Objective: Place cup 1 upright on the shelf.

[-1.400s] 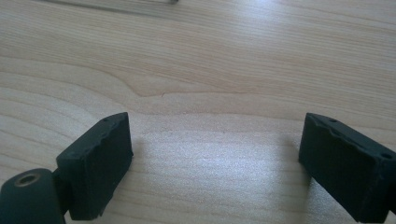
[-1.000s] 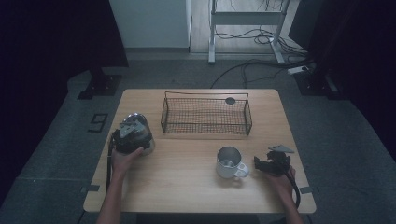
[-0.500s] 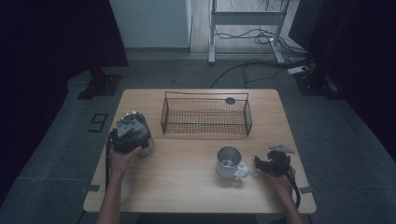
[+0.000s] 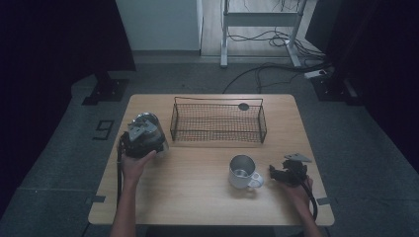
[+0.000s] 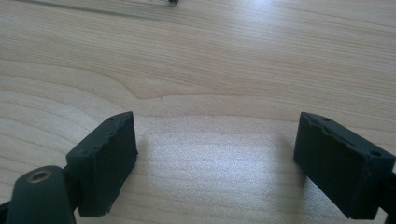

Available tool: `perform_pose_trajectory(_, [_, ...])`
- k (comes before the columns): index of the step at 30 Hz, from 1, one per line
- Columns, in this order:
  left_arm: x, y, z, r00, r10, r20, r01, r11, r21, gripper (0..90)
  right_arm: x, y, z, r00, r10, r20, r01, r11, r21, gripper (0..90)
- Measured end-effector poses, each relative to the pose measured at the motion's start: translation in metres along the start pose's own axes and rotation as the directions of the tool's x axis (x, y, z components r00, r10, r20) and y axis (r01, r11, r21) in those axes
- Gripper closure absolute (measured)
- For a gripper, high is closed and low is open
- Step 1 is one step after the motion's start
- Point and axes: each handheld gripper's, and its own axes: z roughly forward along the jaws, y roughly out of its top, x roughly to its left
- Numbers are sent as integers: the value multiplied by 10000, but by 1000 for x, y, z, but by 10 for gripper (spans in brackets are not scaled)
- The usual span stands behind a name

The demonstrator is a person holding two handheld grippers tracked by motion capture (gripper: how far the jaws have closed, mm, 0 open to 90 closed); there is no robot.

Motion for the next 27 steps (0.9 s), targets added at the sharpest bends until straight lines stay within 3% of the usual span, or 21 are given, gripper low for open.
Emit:
perform_pose_trajectory(13, [-10,8,9,9997,-68,226,66,9999,85,42,0,0,0,10000,58,77,-58,10000,16,123])
perform_pose_trajectory(21, [-24,23,2,9990,373,250,-372,9993,-17,42,0,0,0,9999,50,87,-51,10000,26,124])
perform_pose_trajectory(27, [-30,45,-7,9972,689,298,-679,9971,-336,42,0,0,0,9998,137,173,-137,9999,3,125])
